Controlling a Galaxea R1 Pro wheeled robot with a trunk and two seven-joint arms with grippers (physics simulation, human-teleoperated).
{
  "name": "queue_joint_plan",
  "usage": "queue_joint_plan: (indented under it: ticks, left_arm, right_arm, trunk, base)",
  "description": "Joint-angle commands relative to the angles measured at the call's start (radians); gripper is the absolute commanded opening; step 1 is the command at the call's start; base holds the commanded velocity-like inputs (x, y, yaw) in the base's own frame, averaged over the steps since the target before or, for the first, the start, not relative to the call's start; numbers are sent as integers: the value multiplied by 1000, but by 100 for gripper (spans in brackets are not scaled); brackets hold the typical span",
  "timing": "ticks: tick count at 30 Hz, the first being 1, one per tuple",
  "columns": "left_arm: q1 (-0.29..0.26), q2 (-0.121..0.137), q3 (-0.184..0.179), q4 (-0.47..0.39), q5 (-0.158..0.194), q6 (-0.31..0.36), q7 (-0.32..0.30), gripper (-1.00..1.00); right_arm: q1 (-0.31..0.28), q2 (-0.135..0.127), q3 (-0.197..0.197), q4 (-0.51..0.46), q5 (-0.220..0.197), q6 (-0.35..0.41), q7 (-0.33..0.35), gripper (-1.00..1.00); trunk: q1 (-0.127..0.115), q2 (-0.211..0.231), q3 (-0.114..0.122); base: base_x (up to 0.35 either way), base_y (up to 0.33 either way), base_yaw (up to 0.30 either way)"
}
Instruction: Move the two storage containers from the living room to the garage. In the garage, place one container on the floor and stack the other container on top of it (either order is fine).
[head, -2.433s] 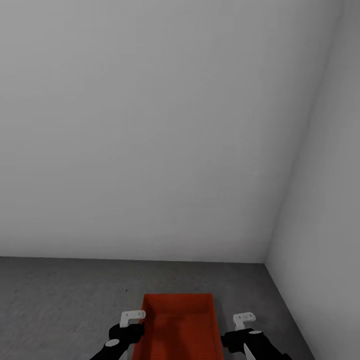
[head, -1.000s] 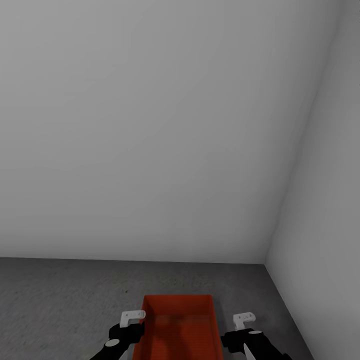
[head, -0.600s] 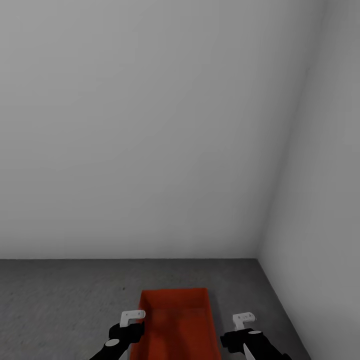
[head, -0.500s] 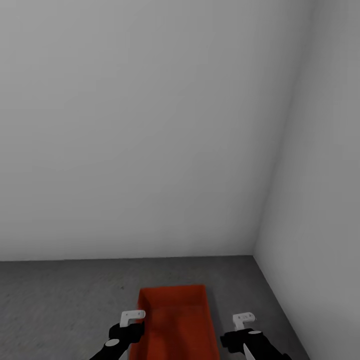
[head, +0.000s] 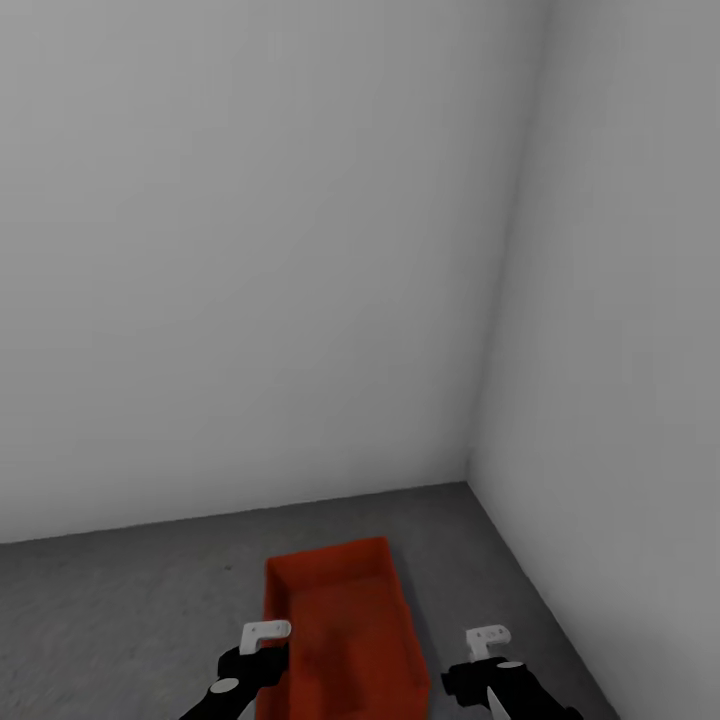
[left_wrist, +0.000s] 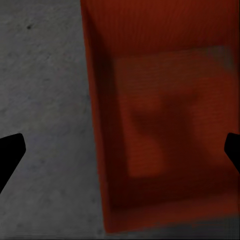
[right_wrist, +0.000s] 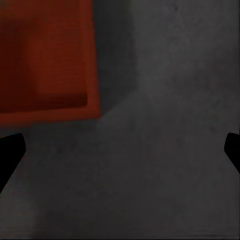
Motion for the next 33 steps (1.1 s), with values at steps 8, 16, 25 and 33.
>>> queue_joint_plan:
  ticks: [8,16,25,33]
  left_arm:
    - [0,0,-3,1,3,-3,4,100]
    - [0,-1,-3,1,2,-3,5,100]
    - [0,-1,-3,1,2,-3,7,100]
    - [0,-1,-3,6,-2,-1,12,100]
  right_arm:
    - [0,1,2,-2,3,6,2,100]
    - [0,0,3,-2,3,6,20,100]
    - [0,0,-1,-2,4,5,76,100]
    - [0,0,-2,-2,4,5,84,100]
  trunk:
    - [-1,0,-1]
    - [-1,0,-1]
    - [-1,0,-1]
    - [-1,0,-1]
  base:
    - [-214,210,-286]
    - [-51,67,-286]
    - [-6,7,-286]
    - [-1,1,-286]
